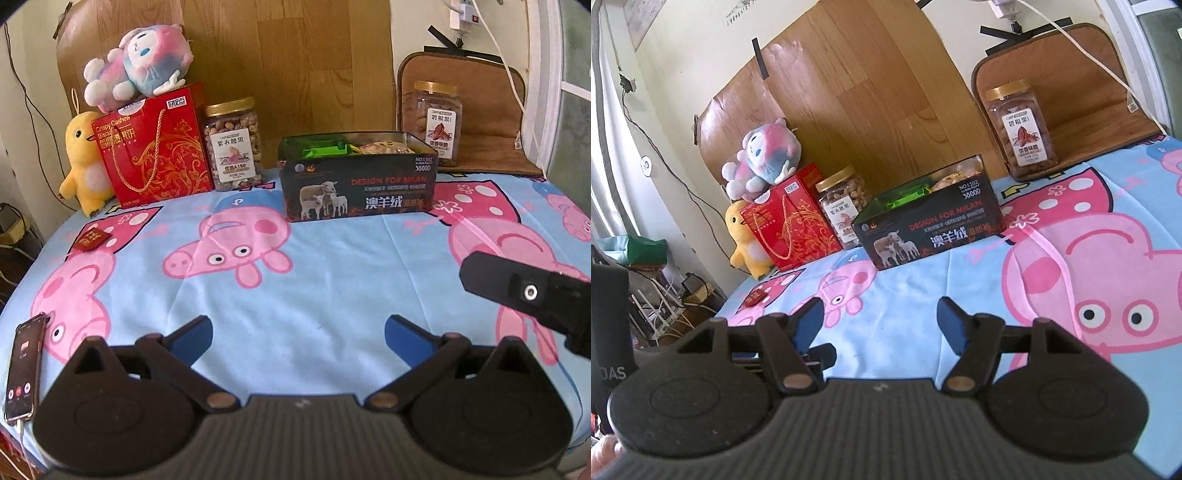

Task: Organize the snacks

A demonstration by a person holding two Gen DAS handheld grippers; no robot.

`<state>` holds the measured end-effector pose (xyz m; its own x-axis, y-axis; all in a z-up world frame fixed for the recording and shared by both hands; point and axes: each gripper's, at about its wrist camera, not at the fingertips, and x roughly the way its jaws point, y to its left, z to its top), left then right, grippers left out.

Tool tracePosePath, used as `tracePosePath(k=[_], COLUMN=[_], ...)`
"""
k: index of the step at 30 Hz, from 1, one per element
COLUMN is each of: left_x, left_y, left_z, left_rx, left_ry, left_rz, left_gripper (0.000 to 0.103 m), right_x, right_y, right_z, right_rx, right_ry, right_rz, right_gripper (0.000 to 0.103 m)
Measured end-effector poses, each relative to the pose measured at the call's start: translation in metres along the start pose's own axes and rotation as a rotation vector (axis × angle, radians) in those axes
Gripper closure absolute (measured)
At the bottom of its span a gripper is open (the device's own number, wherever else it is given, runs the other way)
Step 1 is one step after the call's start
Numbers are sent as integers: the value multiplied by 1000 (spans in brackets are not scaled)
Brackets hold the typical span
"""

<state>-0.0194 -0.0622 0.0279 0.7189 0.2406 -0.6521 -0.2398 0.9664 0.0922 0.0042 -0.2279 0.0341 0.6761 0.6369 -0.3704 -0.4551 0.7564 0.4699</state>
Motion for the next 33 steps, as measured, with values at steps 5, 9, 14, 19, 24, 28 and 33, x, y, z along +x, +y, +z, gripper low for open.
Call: tracePosePath(k=[5,9,14,19,24,28,33], left_x=[-6,-10,-13,-18,-24,-26,-25], left_y=[0,-1,1,2,2,1,4], left_z=[-4,-7,-9,-10,-10,-10,-9], left_rx=[-9,-12,-25,-36,-31,-23,-29], left_ry=[4,7,20,16,5,-2,-1], left_rz=[-2,9,11,11,13,18,8], left_gripper=[0,0,0,0,0,0,0], right_x=[-2,-7,-12,-17,-21,-23,-22], right_y=[1,2,5,7,8,10,11], right_z=[-2,-3,-6,-7,-9,-9,-11], right_rx=[-2,-7,-14,-21,-26,-26,-31], right_ry=[1,-5,-8,-13,-18,-26,-20], right_rz=[1,3,8,11,12,10,10], right_gripper=[32,31,30,30,29,29,29])
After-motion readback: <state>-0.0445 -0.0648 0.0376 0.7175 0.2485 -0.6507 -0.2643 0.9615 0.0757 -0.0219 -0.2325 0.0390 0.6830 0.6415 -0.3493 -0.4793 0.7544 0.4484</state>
